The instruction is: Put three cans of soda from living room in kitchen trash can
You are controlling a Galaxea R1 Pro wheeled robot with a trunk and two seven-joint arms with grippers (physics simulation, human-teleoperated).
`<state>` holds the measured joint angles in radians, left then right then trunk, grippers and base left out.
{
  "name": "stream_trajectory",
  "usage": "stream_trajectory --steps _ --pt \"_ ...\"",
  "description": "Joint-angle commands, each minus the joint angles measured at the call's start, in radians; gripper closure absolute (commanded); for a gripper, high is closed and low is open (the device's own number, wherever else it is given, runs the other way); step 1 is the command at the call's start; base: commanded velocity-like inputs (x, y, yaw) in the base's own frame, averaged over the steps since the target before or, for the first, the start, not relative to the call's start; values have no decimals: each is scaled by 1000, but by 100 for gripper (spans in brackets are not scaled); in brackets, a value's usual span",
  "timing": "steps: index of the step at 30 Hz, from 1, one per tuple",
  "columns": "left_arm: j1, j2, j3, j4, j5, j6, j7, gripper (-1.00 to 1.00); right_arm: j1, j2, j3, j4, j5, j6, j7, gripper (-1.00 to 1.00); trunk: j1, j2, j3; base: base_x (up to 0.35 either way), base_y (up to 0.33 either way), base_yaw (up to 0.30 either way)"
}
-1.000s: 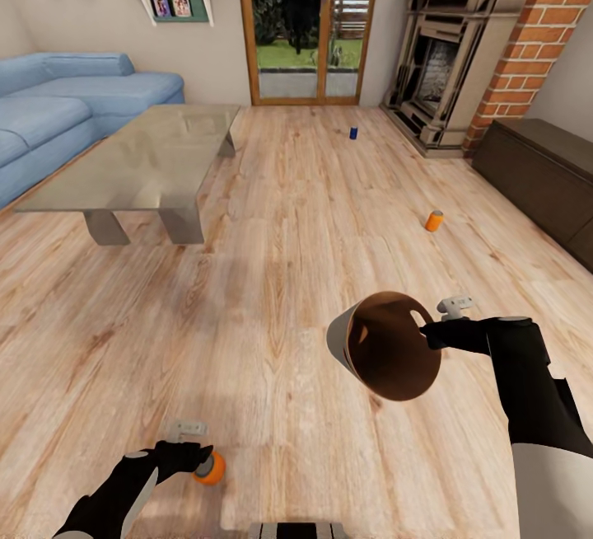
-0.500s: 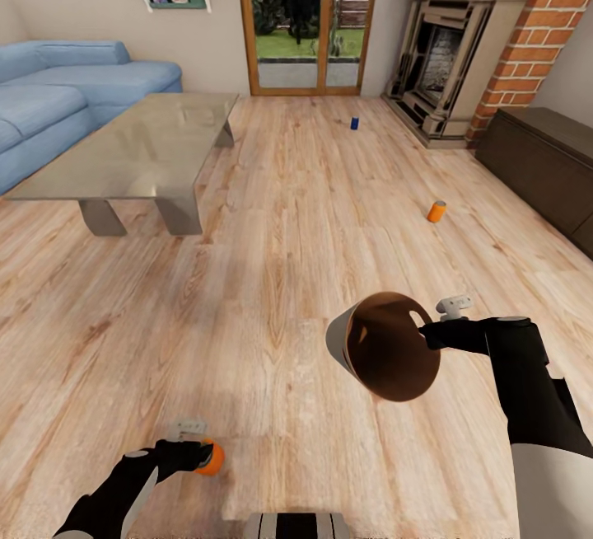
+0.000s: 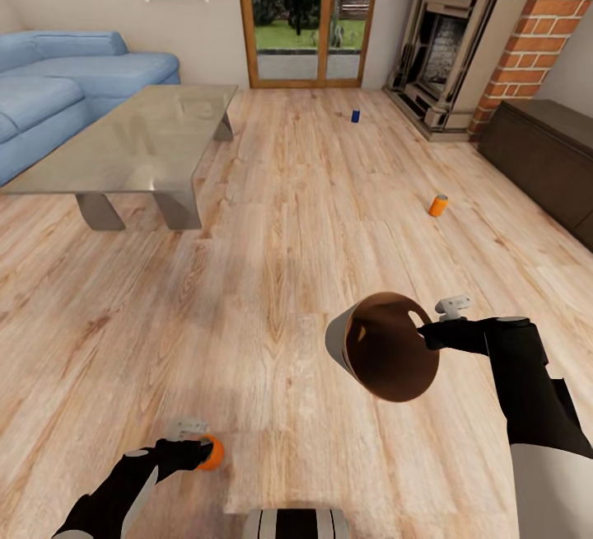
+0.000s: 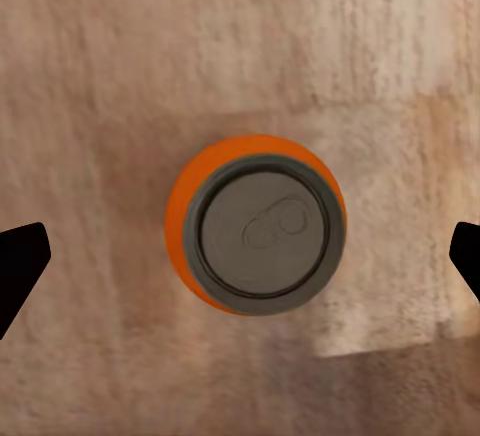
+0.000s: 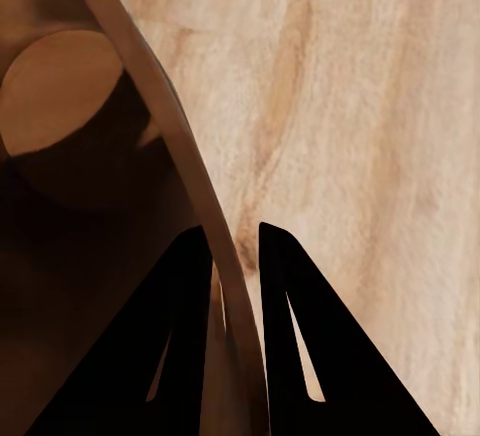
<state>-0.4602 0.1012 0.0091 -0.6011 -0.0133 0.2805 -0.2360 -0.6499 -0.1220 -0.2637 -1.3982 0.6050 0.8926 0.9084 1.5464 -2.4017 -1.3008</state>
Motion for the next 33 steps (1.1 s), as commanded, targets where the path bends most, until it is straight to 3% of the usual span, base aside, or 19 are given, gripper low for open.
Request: stream_trajectory --steps 1,14,19,33 --pt "0 0 0 0 0 0 0 -100 0 0 0 0 -17 8 7 100 4 -7 -4 0 0 0" --pt "0 0 0 6 -1 1 -1 -100 0 3 16 -1 -17 7 7 100 11 -21 -11 10 0 0" --pt "0 0 0 3 -1 1 -1 -100 0 3 37 -1 -16 7 7 100 11 -21 -11 113 0 0" --pt "0 0 0 0 0 0 1 -100 0 2 44 -1 -17 7 7 100 11 -21 -11 111 0 0"
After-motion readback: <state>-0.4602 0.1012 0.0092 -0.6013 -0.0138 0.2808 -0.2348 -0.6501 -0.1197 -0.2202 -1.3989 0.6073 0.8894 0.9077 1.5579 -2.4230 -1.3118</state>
